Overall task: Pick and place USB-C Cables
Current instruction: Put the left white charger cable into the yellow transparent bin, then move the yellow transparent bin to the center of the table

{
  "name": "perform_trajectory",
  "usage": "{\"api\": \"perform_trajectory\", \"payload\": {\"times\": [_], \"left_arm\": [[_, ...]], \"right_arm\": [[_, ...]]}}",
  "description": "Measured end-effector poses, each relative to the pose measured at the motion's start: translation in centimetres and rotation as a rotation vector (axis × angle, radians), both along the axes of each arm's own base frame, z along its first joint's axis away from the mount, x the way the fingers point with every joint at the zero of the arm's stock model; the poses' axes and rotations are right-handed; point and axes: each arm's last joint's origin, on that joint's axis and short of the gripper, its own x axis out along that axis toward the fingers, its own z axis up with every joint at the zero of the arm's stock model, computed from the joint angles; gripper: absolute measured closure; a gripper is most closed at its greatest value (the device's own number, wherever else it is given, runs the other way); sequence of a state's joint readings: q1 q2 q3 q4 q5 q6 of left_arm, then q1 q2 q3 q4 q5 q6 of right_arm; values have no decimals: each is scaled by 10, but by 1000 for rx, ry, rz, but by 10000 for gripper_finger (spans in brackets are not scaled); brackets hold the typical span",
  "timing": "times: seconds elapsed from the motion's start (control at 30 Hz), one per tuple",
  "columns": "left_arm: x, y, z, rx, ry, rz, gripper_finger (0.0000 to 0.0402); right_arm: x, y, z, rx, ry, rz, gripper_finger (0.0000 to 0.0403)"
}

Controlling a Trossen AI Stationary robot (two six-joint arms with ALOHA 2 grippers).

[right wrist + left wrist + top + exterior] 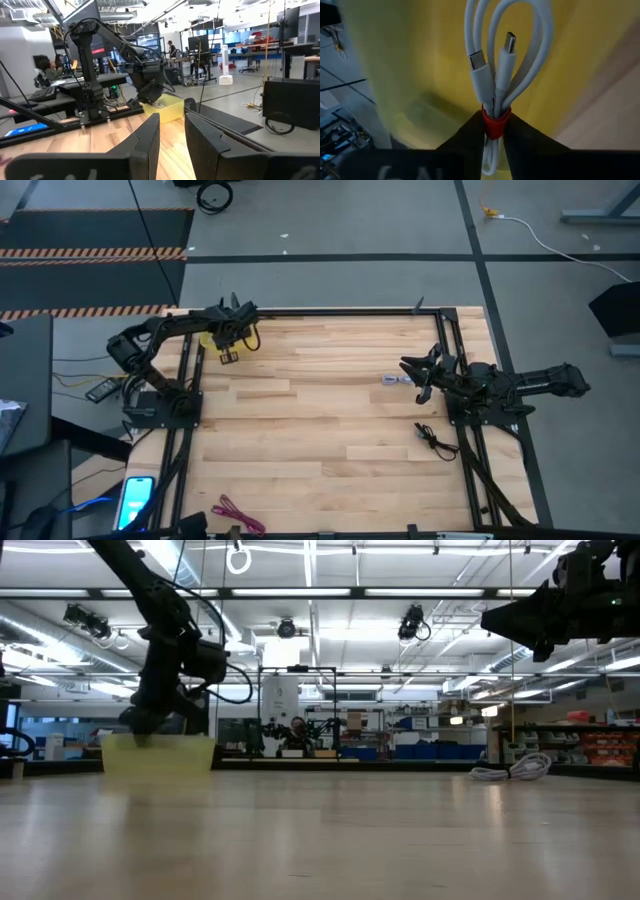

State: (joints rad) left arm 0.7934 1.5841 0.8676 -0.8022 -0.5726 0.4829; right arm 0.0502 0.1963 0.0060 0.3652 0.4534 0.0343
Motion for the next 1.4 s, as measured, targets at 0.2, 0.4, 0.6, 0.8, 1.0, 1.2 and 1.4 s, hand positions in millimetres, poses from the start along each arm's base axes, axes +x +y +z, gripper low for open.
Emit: {"api": "perform_trajectory", "payload": {"times": [0.2, 0.4, 0.6, 0.8, 1.0, 1.2, 1.4], "left_arm": [[-1, -1, -1, 4, -6, 22, 276], [2, -4, 0, 5, -7, 5, 251], [15, -5, 19, 14, -10, -29, 247], [34, -1, 53, -19, -142, -10, 251], [41, -5, 63, -144, -262, -10, 251], [33, -13, 47, -227, -232, 13, 251], [23, -19, 28, -225, -149, -2, 251]], "right_arm": [[0, 0, 1, -5, -4, -7, 305], [0, 0, 1, -3, -5, -7, 305], [0, 0, 1, -7, -2, -11, 305], [0, 0, 0, -7, 8, -4, 305], [0, 0, -3, -5, 32, 1, 305], [0, 0, -3, -9, 35, 1, 305], [0, 0, -3, -11, 36, 1, 305]]}}
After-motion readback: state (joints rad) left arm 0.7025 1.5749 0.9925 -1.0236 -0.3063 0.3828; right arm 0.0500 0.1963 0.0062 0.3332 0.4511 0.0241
